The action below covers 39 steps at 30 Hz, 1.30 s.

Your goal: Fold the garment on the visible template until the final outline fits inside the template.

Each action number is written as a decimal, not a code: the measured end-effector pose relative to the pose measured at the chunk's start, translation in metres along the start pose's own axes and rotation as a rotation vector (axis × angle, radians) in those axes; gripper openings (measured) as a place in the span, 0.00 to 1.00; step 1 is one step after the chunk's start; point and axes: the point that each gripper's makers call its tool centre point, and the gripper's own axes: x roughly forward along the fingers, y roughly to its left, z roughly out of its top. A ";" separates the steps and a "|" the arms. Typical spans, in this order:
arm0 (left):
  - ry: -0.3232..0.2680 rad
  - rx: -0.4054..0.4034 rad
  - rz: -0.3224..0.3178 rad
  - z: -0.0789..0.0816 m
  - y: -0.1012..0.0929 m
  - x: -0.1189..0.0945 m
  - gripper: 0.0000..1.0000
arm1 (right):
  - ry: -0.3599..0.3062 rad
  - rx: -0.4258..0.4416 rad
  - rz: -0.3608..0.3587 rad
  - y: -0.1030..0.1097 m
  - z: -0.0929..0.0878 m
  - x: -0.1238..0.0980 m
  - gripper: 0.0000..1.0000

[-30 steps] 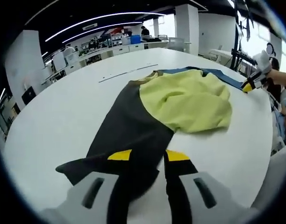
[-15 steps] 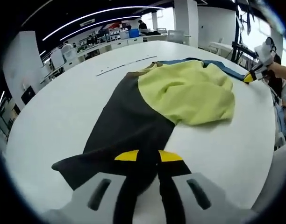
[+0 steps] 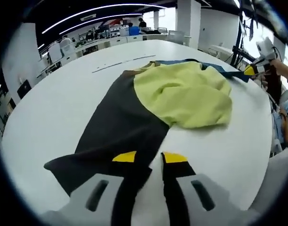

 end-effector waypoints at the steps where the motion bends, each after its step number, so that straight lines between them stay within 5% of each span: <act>1: -0.002 -0.002 0.007 0.001 0.001 0.001 0.14 | -0.007 -0.002 0.001 0.000 0.003 -0.002 0.00; 5: 0.012 -0.026 0.032 0.000 0.007 0.002 0.01 | -0.048 -0.019 -0.025 -0.007 0.020 -0.012 0.00; 11: 0.026 0.013 0.020 0.005 0.012 0.001 0.00 | -0.119 -0.015 -0.094 -0.032 0.044 -0.032 0.00; 20: 0.000 0.061 0.084 0.020 0.053 -0.008 0.00 | -0.164 0.051 -0.190 -0.083 0.061 -0.049 0.00; 25: 0.004 0.075 0.109 0.022 0.072 -0.006 0.00 | -0.154 0.104 -0.230 -0.110 0.055 -0.048 0.00; 30: 0.011 0.084 0.121 0.023 0.077 -0.005 0.00 | -0.096 0.163 -0.277 -0.135 0.030 -0.038 0.00; 39: 0.023 0.131 0.128 0.021 0.082 -0.003 0.00 | -0.023 0.194 -0.291 -0.156 0.001 -0.014 0.00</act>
